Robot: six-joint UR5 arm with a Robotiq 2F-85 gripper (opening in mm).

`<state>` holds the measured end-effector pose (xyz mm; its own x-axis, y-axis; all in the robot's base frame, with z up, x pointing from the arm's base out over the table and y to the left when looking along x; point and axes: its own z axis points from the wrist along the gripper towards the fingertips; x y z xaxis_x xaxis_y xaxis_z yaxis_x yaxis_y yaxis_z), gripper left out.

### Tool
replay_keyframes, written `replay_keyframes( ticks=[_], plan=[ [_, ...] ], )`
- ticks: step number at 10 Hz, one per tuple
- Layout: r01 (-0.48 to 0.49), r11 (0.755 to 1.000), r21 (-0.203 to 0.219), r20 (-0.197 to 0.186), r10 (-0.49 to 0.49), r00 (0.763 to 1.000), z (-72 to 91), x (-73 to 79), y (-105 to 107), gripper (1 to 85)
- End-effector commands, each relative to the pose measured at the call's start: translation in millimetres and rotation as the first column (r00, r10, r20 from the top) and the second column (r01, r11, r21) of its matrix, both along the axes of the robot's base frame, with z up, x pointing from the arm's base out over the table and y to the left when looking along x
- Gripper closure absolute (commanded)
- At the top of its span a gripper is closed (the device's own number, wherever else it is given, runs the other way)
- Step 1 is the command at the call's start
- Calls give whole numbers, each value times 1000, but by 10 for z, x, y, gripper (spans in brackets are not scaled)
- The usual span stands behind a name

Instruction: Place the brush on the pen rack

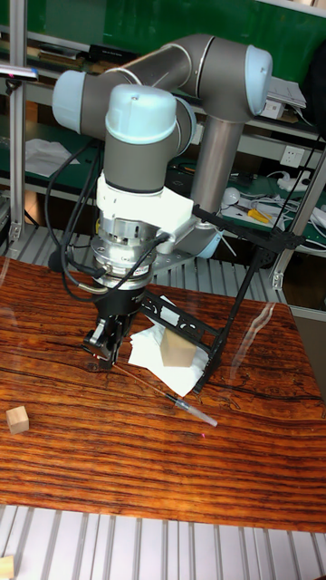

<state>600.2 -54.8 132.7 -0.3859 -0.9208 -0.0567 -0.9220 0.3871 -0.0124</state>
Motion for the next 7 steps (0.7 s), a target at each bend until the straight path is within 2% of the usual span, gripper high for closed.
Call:
replay_keyframes(
  ticks=[1,3,6,7],
  plan=[
    [-92,996,-1,-41,92,995,19,-115,-18,847],
    [-165,984,-66,-43,162,986,68,-63,-145,847],
    [-168,985,-47,-70,164,984,95,-128,-66,847],
    [-190,976,-103,-45,187,981,125,-26,-175,847]
  ],
)
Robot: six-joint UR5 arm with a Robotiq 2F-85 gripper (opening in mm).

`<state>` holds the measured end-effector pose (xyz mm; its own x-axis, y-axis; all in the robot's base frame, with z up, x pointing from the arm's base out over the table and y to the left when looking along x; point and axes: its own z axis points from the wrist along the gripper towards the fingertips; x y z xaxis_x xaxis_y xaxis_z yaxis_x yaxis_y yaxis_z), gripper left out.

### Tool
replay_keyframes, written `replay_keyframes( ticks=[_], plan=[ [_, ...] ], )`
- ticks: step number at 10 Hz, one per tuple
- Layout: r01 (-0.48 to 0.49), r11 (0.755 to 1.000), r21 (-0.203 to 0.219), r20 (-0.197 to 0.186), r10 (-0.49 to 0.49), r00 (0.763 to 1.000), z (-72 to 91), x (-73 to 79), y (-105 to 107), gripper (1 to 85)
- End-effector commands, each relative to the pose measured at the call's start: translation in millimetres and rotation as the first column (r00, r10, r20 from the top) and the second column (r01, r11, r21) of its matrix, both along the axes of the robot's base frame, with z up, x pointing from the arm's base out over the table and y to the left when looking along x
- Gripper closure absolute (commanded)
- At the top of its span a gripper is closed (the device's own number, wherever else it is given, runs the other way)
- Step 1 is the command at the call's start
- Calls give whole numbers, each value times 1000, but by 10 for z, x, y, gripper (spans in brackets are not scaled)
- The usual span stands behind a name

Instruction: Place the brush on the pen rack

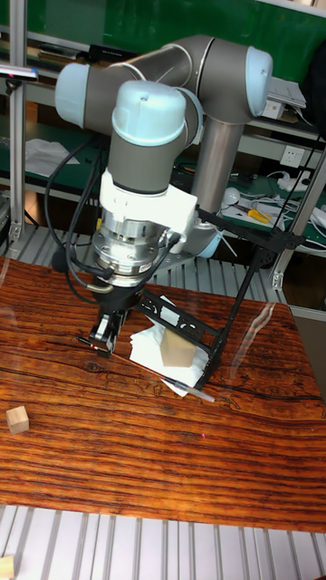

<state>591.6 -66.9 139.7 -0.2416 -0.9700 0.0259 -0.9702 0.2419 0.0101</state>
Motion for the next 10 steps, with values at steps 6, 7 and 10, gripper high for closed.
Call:
replay_keyframes(
  ticks=[6,7,10],
  plan=[
    [-44,981,-191,79,60,995,129,267,-432,847],
    [-46,980,-194,80,62,995,128,274,-439,847],
    [-40,982,-185,79,55,995,119,274,-412,847]
  ],
)
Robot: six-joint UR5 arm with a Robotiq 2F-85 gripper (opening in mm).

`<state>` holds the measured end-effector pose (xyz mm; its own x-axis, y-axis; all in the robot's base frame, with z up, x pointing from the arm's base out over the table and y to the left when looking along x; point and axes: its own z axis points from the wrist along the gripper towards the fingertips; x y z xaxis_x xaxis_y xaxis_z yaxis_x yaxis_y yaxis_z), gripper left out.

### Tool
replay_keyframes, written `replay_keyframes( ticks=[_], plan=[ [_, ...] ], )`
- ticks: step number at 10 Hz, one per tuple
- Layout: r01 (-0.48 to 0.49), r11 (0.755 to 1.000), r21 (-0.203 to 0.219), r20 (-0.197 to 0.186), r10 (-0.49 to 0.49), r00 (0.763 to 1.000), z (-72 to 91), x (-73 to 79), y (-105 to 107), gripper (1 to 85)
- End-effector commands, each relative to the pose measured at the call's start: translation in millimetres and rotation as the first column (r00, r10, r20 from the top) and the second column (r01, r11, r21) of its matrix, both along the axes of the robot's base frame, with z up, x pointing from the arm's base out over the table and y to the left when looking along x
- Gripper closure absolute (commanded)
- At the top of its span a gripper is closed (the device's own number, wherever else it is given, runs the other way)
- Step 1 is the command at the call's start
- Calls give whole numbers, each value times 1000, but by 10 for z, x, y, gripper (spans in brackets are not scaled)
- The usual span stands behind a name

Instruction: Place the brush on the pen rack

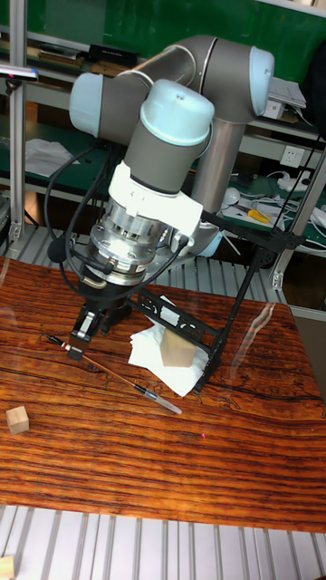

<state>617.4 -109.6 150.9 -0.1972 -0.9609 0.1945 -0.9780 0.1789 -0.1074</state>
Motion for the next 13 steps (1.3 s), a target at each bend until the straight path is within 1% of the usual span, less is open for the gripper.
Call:
replay_keyframes(
  ticks=[1,3,6,8,10,12,13],
  plan=[
    [17,1000,18,-2,-17,1000,23,-4,50,847],
    [37,999,20,-15,-37,999,139,-54,104,847],
    [73,996,41,-47,-72,996,320,-156,280,847],
    [91,995,42,-58,-89,994,428,-192,369,847],
    [105,993,52,-66,-102,993,484,-241,428,847],
    [120,992,47,-68,-116,991,551,-291,444,847],
    [131,990,44,-76,-127,989,575,-334,451,847]
  ],
)
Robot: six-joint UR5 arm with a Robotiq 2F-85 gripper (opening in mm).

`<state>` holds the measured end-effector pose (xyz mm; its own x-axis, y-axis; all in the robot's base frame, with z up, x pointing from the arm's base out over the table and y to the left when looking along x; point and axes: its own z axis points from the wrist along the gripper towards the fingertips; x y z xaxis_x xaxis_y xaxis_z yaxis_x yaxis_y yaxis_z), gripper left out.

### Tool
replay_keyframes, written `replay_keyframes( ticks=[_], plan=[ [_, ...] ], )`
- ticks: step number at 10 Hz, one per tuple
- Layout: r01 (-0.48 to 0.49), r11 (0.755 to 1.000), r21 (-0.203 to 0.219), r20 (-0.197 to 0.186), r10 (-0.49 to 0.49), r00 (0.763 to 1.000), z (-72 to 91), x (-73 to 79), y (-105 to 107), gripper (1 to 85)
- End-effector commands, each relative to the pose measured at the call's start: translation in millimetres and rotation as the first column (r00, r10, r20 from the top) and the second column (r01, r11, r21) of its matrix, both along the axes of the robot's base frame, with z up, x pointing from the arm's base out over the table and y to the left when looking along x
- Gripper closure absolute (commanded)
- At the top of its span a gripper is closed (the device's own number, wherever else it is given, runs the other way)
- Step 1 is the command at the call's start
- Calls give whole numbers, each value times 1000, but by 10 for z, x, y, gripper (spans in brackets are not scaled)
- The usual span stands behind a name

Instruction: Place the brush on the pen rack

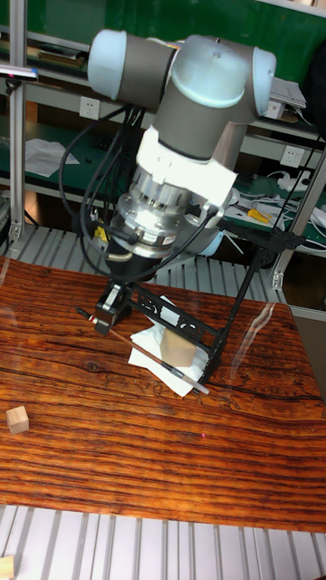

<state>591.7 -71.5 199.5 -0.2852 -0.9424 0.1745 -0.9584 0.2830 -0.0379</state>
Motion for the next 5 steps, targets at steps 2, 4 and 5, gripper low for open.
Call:
replay_keyframes(
  ticks=[2,4,5],
  plan=[
    [38,999,-13,-23,-39,999,138,-139,29,847],
    [90,995,-33,-49,-92,995,215,-270,33,847],
    [121,992,-41,-63,-123,990,269,-351,55,847]
  ],
)
